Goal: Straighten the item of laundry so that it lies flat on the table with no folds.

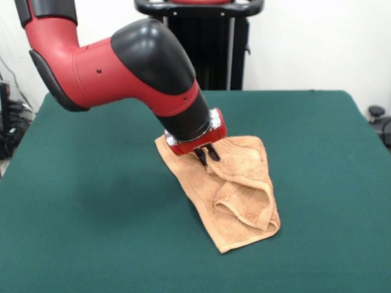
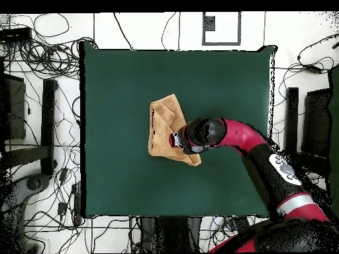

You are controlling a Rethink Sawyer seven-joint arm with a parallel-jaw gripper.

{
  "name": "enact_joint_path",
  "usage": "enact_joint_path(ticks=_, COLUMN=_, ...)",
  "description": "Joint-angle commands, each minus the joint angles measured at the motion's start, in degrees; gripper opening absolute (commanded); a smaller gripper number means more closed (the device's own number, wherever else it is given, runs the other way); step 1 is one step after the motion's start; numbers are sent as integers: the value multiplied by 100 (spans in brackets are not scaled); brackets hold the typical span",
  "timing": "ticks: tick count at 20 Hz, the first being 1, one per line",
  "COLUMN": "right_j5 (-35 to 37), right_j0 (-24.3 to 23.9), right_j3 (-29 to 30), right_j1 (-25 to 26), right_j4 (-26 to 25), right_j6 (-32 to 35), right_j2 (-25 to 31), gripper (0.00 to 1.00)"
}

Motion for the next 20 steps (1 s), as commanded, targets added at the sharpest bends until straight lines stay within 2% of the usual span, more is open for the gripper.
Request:
enact_joint_path(ticks=1, right_j5=-440, right_j0=425, right_j3=420, right_j1=258, right_j4=-96, right_j6=-155, right_j2=250, gripper=0)
enact_joint_path(ticks=10, right_j5=-540, right_j0=653, right_j3=478, right_j1=119, right_j4=7, right_j6=194, right_j2=256, gripper=0)
enact_joint_path(ticks=20, right_j5=-592, right_j0=751, right_j3=500, right_j1=61, right_j4=53, right_j6=261, right_j2=210, gripper=0)
